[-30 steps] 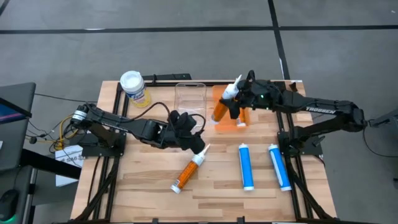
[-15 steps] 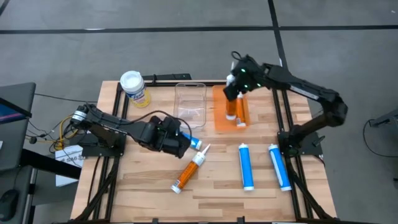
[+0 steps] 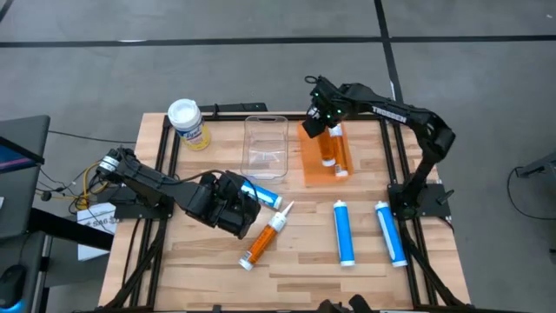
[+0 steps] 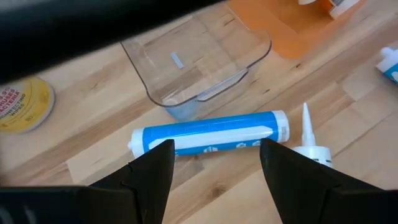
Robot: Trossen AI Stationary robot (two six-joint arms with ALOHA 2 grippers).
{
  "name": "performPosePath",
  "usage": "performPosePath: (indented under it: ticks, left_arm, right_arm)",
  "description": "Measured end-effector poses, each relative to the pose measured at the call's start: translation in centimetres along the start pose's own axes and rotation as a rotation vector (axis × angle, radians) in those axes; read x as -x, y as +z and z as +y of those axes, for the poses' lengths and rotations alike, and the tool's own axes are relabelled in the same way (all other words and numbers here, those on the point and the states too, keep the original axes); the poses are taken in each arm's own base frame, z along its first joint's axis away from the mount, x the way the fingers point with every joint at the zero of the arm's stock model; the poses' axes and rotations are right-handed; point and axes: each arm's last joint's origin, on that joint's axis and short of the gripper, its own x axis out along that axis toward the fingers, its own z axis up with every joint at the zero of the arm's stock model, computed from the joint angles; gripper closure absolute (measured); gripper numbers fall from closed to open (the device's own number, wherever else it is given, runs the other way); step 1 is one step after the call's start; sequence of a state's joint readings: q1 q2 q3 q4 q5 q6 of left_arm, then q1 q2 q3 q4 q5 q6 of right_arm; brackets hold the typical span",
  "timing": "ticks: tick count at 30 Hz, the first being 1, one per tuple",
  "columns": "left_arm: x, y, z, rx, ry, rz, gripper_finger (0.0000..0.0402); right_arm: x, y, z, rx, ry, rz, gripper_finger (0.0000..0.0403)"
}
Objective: Pick & place silicon tubes, Sealant and Lysol wipes
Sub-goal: Put the left orange sealant into the orange bin
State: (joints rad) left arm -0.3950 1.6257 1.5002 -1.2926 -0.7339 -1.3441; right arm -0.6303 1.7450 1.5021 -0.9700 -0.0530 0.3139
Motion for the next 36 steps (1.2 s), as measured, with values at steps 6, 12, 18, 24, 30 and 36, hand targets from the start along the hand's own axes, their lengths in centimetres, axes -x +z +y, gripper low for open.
performPosePath:
  ticks: [6,12,18,24,30,36]
  left_arm:
    - [0.0,0.0,0.0,0.001,0.000,-0.001,0.0172]
    - [0.0,0.0,0.0,-0.008,0.001,-0.001,0.0172]
    - [0.0,0.0,0.0,-0.047,0.002,-0.005,0.0172]
    - [0.0,0.1,0.0,-0.056,0.010,-0.035,0.0172]
    - [0.0,0.1,0.0,-0.073,0.011,-0.039,0.0172]
    - [0.1,0.0,0.0,-0.080,0.004,-0.024,0.0172]
  right_arm:
    - [-2.0,0.3,-0.5,-0.062,-0.022,0.057,0.0215]
    - [-2.8,0.0,-0.9,-0.111,-0.047,0.124,0.0215]
    - [-2.7,0.0,-1.2,-0.190,-0.061,0.122,0.0215]
    - [-3.7,-1.0,-1.1,-0.194,-0.109,0.240,0.0215]
    - [-5.2,-1.2,-0.5,-0.201,-0.123,0.274,0.0215]
    - [-5.7,-1.2,-0.4,-0.218,-0.149,0.280,0.0210]
